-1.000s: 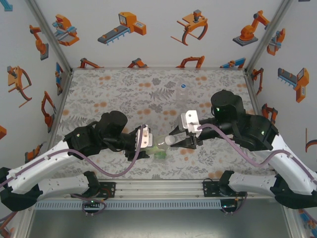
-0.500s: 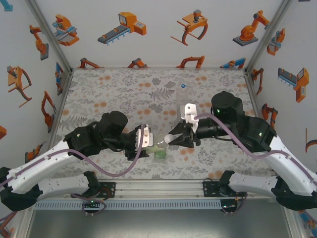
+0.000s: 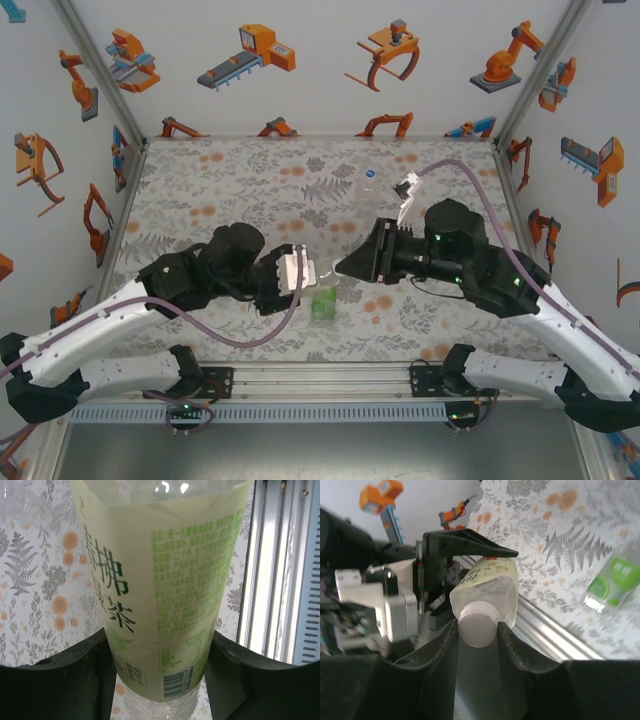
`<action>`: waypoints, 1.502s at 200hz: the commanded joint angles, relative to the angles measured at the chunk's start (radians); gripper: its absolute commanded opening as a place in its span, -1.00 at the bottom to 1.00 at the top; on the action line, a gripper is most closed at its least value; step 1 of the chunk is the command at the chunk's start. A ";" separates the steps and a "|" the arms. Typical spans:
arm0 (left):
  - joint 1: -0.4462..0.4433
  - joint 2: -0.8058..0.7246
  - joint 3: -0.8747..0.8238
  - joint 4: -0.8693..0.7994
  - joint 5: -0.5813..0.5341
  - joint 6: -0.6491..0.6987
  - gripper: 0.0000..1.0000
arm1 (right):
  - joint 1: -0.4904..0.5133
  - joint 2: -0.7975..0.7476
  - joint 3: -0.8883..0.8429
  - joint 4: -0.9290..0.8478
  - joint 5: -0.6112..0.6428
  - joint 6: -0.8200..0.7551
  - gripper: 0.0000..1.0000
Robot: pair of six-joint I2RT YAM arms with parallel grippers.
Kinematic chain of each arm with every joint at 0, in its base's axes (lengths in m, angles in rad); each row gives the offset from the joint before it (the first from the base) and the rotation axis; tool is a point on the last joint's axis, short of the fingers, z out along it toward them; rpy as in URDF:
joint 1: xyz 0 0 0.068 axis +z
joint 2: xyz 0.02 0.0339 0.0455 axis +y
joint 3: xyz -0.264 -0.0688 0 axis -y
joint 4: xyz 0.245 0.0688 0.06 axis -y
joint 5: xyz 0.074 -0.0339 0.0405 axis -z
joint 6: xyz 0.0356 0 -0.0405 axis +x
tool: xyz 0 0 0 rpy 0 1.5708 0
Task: Screw on the bottle caps
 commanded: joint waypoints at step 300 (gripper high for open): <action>-0.005 -0.025 0.036 0.010 0.207 -0.006 -0.80 | 0.000 0.035 0.201 -0.115 -0.428 -1.273 0.10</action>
